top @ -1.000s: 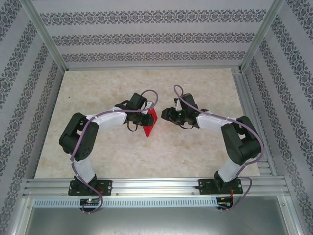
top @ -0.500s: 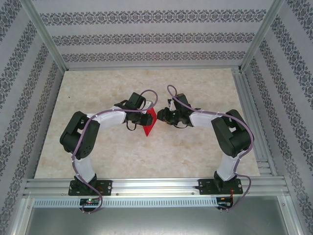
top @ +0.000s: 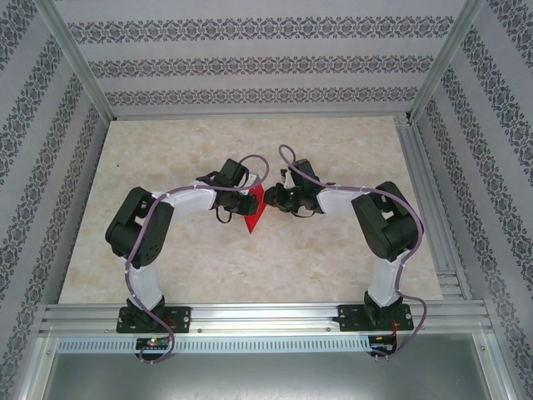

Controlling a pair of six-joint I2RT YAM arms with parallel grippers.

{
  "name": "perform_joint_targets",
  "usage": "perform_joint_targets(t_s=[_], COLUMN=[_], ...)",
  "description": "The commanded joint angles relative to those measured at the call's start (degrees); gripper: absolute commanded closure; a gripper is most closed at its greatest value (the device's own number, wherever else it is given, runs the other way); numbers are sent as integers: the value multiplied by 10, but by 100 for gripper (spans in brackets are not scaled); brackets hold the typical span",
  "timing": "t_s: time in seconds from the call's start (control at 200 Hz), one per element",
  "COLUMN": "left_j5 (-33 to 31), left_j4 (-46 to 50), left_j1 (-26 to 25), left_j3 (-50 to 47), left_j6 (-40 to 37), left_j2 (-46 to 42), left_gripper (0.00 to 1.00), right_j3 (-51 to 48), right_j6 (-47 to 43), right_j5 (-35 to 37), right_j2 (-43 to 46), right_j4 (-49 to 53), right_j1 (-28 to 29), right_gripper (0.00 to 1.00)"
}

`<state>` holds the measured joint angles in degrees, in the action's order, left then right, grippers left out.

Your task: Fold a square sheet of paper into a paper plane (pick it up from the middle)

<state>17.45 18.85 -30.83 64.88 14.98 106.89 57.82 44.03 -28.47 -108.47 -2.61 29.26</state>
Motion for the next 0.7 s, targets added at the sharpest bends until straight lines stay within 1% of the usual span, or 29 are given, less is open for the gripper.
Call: perform_joint_targets(t_s=[0.0,0.285,0.49,0.694], left_j5=[-8,-3,-1,-2], left_j4=[-15,-12,-9,-11], left_j1=[10,12,12,12], left_j3=[17,24,25,24], left_j6=[-16,-22,-24,-21], left_j2=[16,22,25,27], left_gripper=[83,83,83,84], right_j3=[22,41,51,62], right_j6=[-9,-25,-37,-48], right_j5=[2,9,15,36], right_j2=[-15,-32,-39,-46], right_j4=[5,30,48,78], right_j1=[8,12,17,22], right_gripper=[73,73,69,69])
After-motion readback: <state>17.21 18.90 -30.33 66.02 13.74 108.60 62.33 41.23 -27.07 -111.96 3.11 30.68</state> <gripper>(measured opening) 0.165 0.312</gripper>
